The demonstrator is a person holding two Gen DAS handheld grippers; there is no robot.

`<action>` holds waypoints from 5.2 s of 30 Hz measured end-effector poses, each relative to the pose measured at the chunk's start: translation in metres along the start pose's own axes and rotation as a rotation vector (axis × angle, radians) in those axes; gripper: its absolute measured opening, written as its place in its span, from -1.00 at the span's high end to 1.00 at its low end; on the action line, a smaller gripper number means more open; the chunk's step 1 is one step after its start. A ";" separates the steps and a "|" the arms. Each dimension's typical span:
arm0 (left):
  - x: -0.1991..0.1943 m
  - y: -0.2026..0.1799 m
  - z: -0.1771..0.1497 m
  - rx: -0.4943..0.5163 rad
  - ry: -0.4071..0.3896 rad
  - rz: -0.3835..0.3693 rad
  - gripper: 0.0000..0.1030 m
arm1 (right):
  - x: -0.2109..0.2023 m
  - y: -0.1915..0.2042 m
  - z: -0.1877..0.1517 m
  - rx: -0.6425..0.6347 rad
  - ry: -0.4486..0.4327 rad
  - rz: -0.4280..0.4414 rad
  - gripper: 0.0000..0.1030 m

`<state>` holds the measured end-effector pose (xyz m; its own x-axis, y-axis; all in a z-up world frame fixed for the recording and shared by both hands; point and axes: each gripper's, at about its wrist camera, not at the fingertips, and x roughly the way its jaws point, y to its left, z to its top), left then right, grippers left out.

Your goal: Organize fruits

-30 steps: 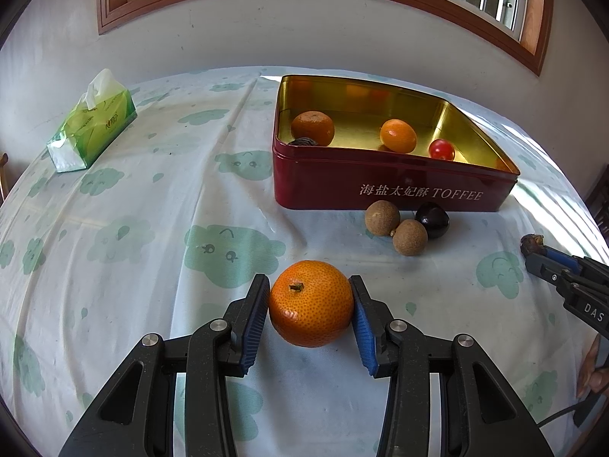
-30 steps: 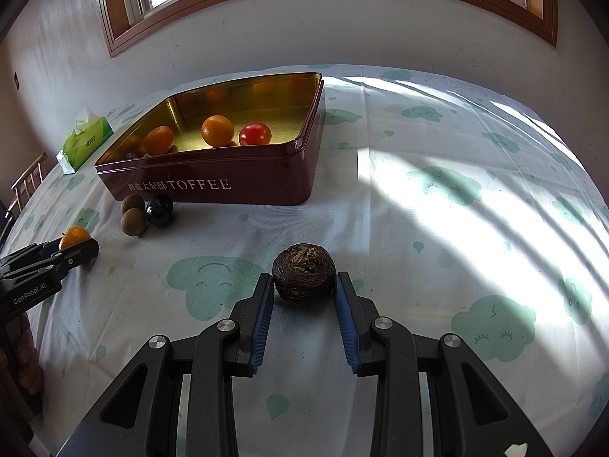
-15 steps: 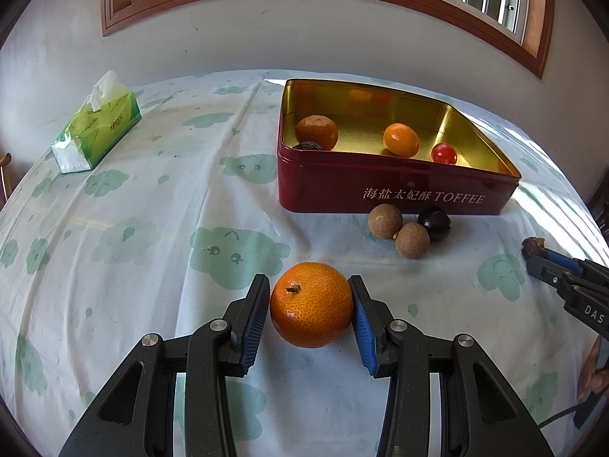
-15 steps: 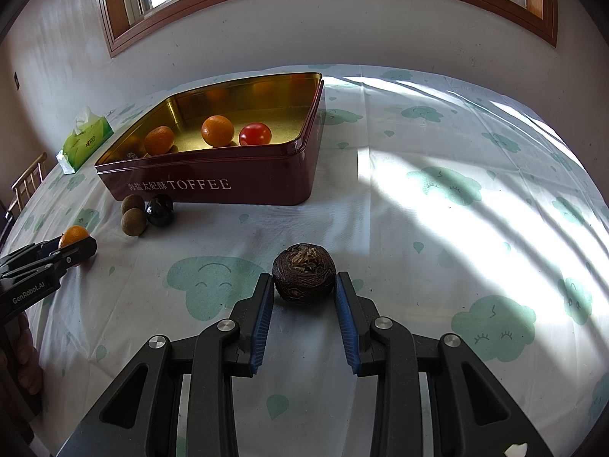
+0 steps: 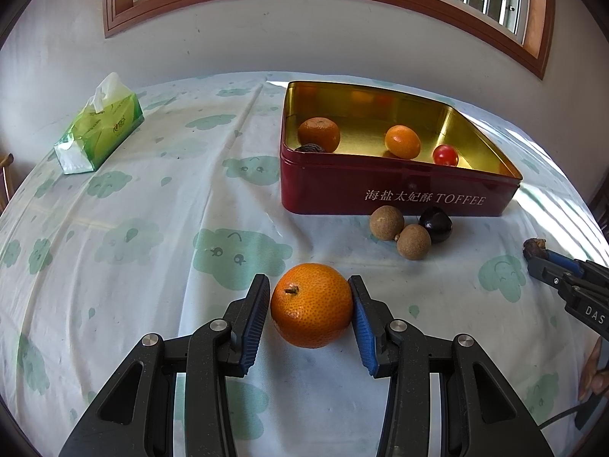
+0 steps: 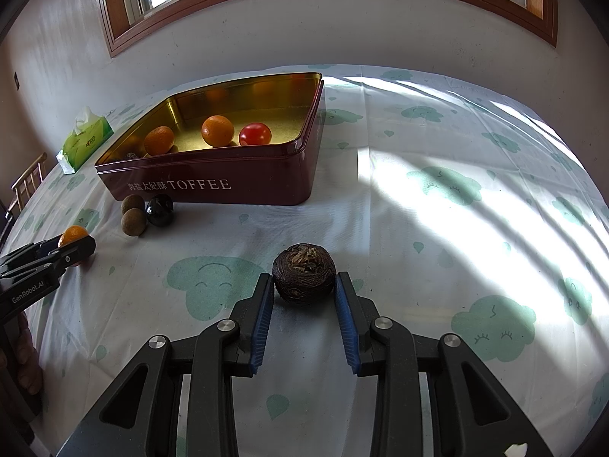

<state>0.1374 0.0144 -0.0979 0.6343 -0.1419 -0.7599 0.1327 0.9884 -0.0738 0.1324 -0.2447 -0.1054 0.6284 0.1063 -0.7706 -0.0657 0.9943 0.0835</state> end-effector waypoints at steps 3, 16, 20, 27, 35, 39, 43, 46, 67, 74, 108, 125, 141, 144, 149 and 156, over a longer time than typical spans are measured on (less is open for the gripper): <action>0.000 0.000 0.000 0.000 0.000 0.000 0.14 | 0.000 0.000 0.000 0.000 0.000 0.000 0.40; -0.001 0.000 0.000 0.001 -0.003 0.004 0.14 | -0.002 0.001 0.000 -0.008 -0.007 -0.001 0.42; -0.004 0.002 0.001 -0.005 -0.014 0.009 0.14 | -0.004 0.000 -0.001 0.008 -0.014 0.012 0.42; -0.007 -0.005 0.003 0.018 -0.037 0.034 0.19 | -0.010 0.001 -0.006 0.032 -0.015 0.045 0.42; -0.014 -0.008 0.016 0.039 -0.077 0.048 0.19 | -0.026 0.010 0.001 0.022 -0.052 0.066 0.42; -0.021 -0.012 0.029 0.056 -0.109 0.048 0.19 | -0.035 0.017 0.012 0.006 -0.080 0.081 0.42; -0.025 -0.017 0.044 0.079 -0.135 0.053 0.19 | -0.041 0.023 0.025 -0.009 -0.110 0.090 0.42; -0.025 -0.021 0.057 0.093 -0.151 0.057 0.19 | -0.042 0.025 0.036 -0.016 -0.124 0.093 0.42; 0.041 -0.034 0.124 0.093 -0.104 0.027 0.19 | 0.030 0.028 0.101 -0.018 -0.106 0.079 0.42; 0.052 -0.032 0.126 0.105 -0.089 0.028 0.18 | 0.039 0.029 0.101 -0.025 -0.099 0.078 0.41; 0.008 -0.006 0.015 0.077 0.001 -0.296 0.30 | -0.010 0.057 0.017 -0.059 -0.056 0.255 0.29; 0.015 -0.018 0.135 0.086 -0.157 -0.156 -0.20 | -0.003 0.053 0.013 -0.031 -0.050 0.279 0.26; -0.016 0.037 0.029 -0.072 -0.166 -0.152 -0.43 | 0.041 0.076 0.048 -0.010 0.024 0.306 0.40; -0.010 0.036 0.022 -0.064 -0.143 -0.080 -0.43 | 0.051 0.081 0.053 -0.016 0.053 0.306 0.47; -0.001 0.033 0.023 -0.050 -0.094 0.006 -0.63 | 0.053 0.093 0.054 -0.076 0.055 0.263 0.55; -0.016 0.016 0.014 0.013 -0.144 -0.120 -0.70 | 0.011 0.045 0.022 -0.002 -0.008 0.160 0.55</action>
<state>0.1396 0.0314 -0.0779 0.7156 -0.2663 -0.6458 0.2234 0.9632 -0.1496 0.1538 -0.1989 -0.0964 0.6162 0.2637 -0.7421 -0.1674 0.9646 0.2038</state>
